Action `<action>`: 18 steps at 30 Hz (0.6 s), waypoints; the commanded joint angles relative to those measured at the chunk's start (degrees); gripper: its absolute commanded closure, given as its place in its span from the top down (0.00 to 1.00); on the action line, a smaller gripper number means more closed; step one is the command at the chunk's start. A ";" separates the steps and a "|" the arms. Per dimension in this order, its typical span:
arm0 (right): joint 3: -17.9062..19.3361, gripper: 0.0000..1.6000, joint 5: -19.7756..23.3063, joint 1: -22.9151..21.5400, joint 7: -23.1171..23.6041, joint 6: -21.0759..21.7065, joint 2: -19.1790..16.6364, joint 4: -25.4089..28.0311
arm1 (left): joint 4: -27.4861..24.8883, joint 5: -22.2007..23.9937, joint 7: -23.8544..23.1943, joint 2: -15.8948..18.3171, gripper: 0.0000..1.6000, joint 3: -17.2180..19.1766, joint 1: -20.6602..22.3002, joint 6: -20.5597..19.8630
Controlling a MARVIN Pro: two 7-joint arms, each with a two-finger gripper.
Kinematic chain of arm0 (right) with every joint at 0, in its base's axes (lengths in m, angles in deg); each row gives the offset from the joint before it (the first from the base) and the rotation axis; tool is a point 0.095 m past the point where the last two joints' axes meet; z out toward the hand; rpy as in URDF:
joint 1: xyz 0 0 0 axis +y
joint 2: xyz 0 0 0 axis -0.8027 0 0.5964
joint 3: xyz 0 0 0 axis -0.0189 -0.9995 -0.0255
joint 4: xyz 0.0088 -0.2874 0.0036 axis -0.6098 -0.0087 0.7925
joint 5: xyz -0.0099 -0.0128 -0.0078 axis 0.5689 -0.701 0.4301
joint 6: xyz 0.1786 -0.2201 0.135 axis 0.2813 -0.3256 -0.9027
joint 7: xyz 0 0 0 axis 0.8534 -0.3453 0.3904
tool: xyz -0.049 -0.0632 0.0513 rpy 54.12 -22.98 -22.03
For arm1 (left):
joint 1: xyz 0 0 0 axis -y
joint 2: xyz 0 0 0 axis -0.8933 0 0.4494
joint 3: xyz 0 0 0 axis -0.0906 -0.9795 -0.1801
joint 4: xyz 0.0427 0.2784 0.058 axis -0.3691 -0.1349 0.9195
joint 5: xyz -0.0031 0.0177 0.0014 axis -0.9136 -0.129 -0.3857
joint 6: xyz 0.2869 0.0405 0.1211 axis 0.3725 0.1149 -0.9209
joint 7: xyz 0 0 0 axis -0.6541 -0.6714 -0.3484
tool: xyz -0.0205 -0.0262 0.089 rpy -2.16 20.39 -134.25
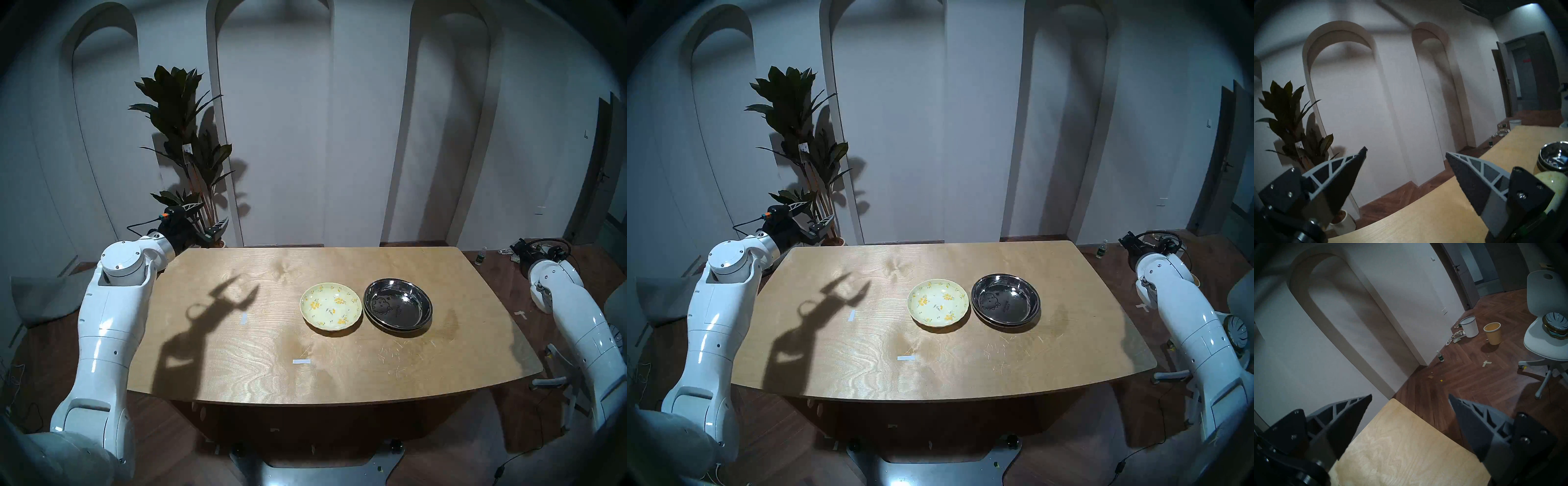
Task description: Stack the plates into one stack
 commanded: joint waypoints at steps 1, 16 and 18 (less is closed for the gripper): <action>-0.14 1.00 -0.99 -4.45 2.04 1.41 -1.51 -0.11 | -5.45 -6.61 -1.47 6.58 1.00 -0.72 -5.32 1.61; 0.29 1.00 -3.19 -3.89 6.38 -1.75 -0.46 -2.25 | -8.57 -8.83 -6.03 8.67 1.00 -1.34 -10.48 14.32; 0.35 1.00 -3.00 -3.81 6.42 -1.87 -0.09 -2.54 | -8.14 -8.57 -6.04 8.38 1.00 -0.94 -11.09 16.12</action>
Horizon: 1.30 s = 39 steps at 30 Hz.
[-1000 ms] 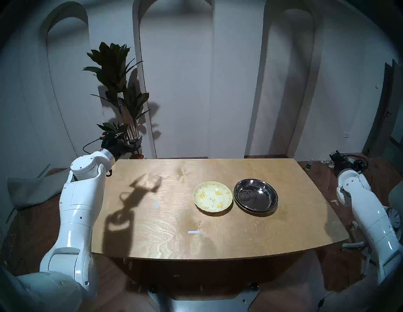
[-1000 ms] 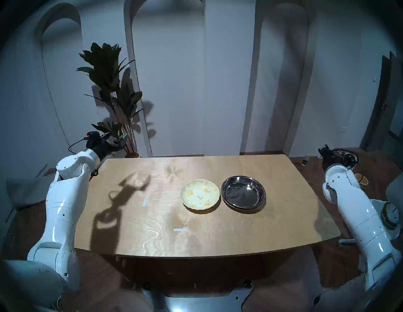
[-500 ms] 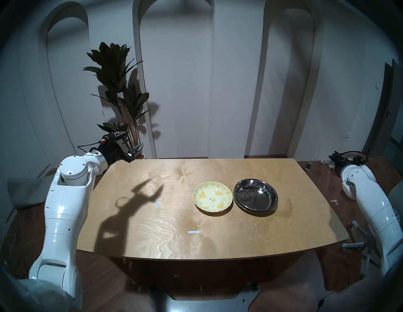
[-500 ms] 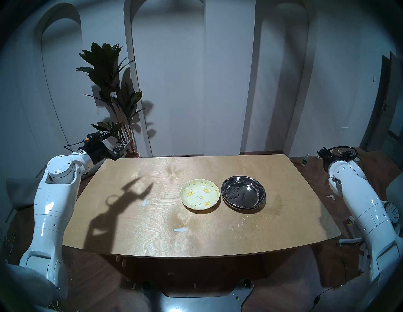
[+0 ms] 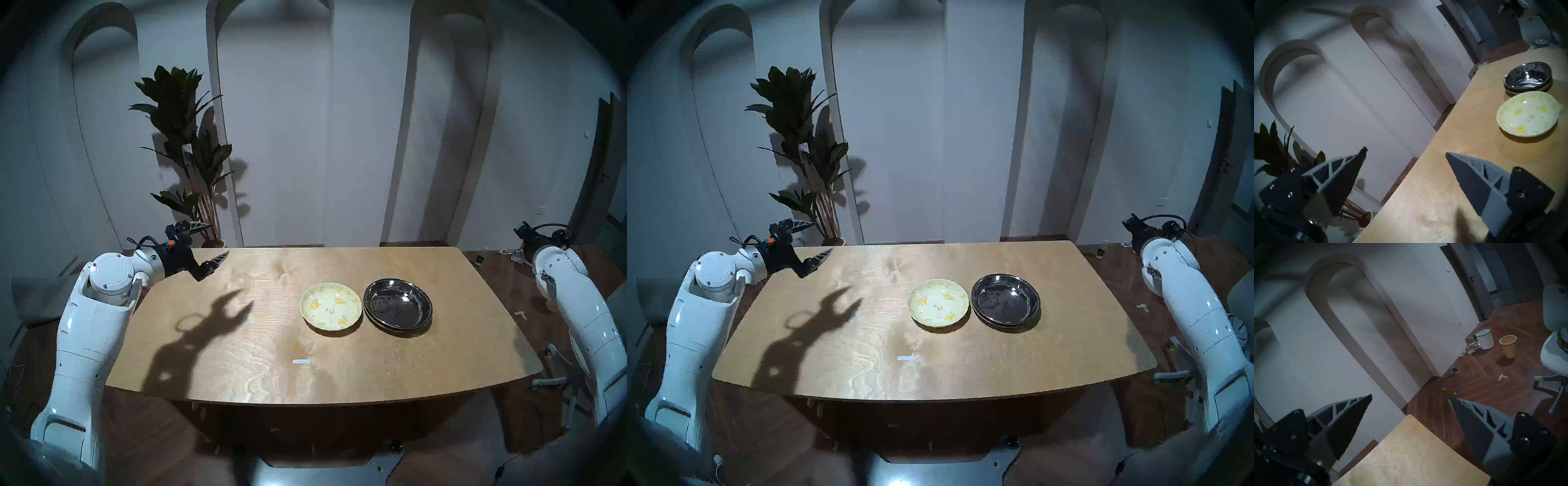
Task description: Stack the plates into one stack
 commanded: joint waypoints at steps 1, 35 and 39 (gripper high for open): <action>0.06 1.00 -0.47 -0.80 1.25 -0.93 0.27 -0.78 | -0.47 1.22 0.12 0.99 1.00 1.63 -2.69 6.81; -1.10 1.00 -0.49 -4.78 6.78 -3.97 7.86 -4.85 | 16.40 0.41 0.15 -2.32 1.00 -5.66 11.97 40.17; -0.73 1.00 -0.30 -5.12 7.34 -3.65 7.40 -5.59 | 16.84 0.25 -1.40 -1.17 1.00 -6.87 13.21 42.70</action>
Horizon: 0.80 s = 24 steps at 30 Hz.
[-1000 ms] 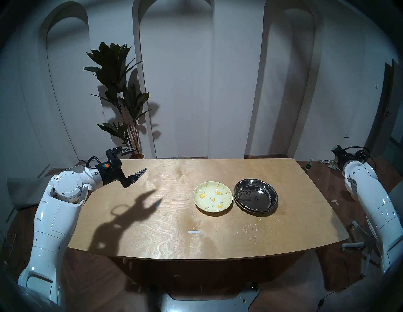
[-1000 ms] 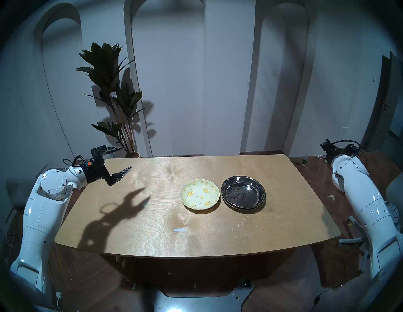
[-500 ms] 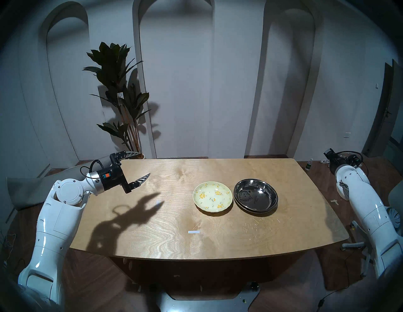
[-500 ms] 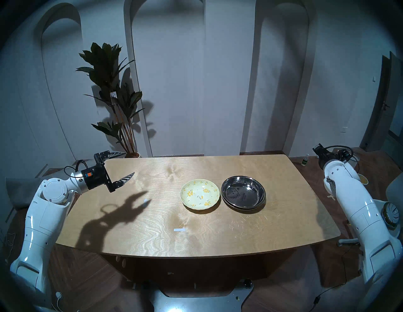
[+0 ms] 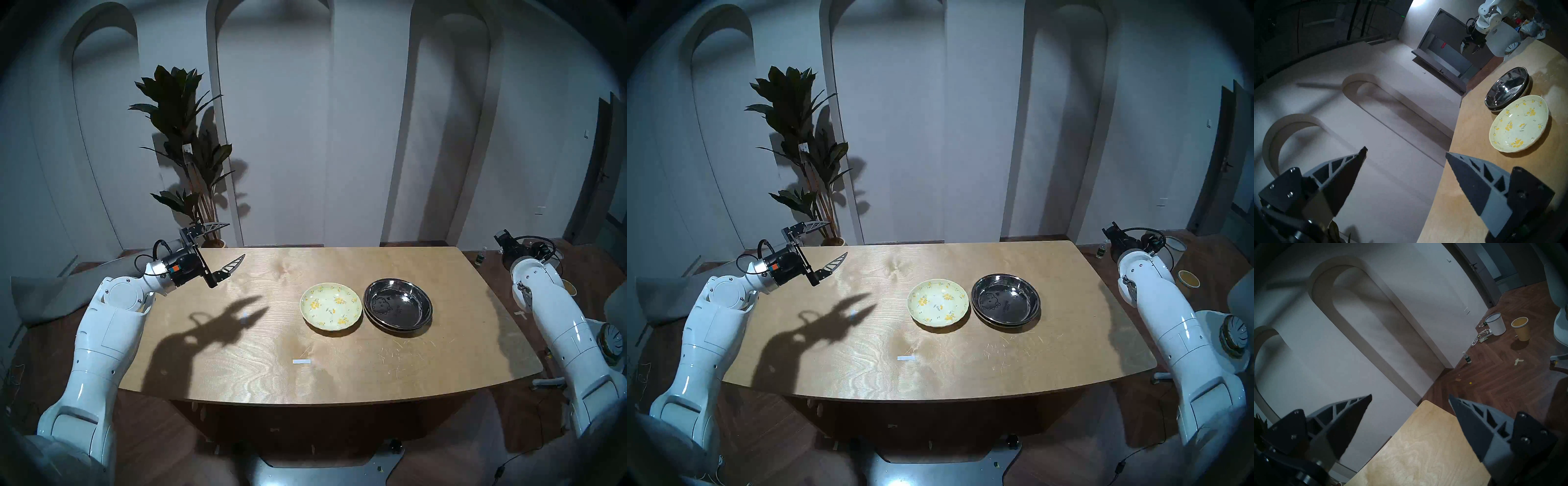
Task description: Stack the plates into one stack
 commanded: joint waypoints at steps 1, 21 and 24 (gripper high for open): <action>1.27 1.00 0.37 -2.28 1.06 0.09 -1.16 -0.46 | 0.86 -1.07 -2.47 2.16 1.00 -1.51 5.84 6.77; 2.50 1.00 1.37 -0.54 3.04 -2.17 -0.49 0.82 | 5.48 -8.69 -4.75 2.30 1.00 -7.63 10.88 8.92; 2.54 1.00 1.45 -0.44 3.16 -2.37 -0.43 0.99 | 5.44 -9.85 -4.68 2.64 1.00 -8.57 10.22 8.92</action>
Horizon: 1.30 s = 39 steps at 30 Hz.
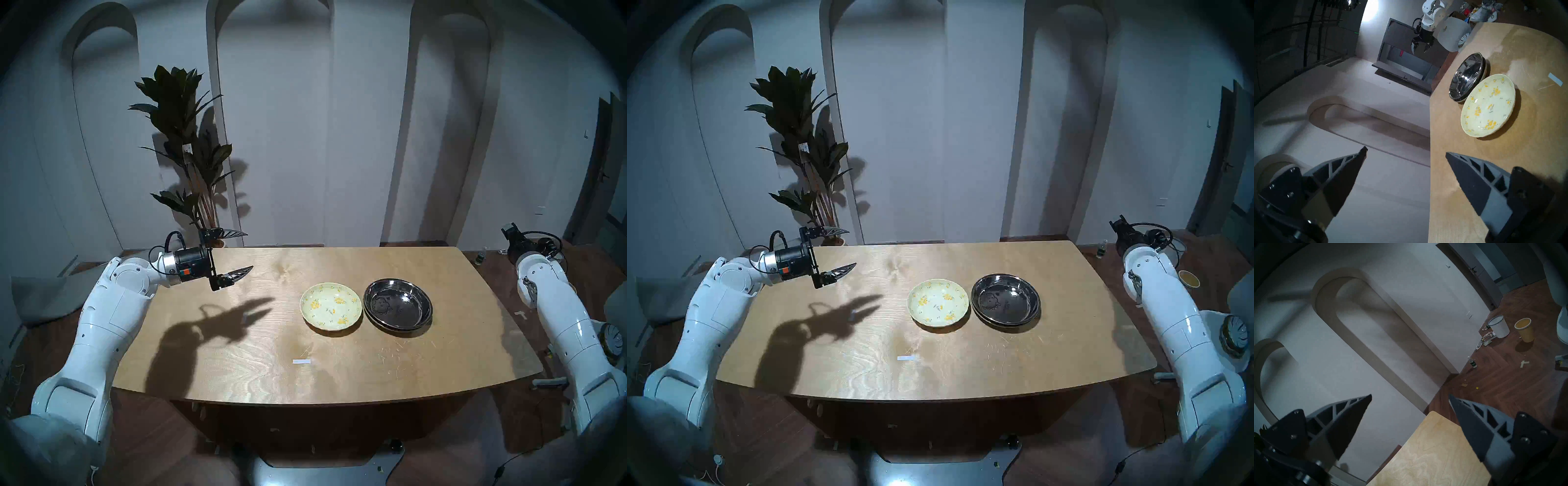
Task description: Stack the plates into one stack
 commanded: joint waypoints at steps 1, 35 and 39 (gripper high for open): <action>0.81 1.00 0.15 -0.02 0.86 -1.05 -0.11 1.32 | -0.66 -2.01 -0.07 0.66 1.00 -1.45 1.77 0.10; 0.52 1.00 1.52 0.95 2.29 -2.93 1.30 3.56 | 0.05 -15.37 3.05 -1.98 1.00 -13.46 1.04 0.10; 0.42 1.00 1.66 1.10 2.45 -3.09 1.53 3.84 | 0.27 -16.66 3.80 -2.11 1.00 -14.18 1.33 0.10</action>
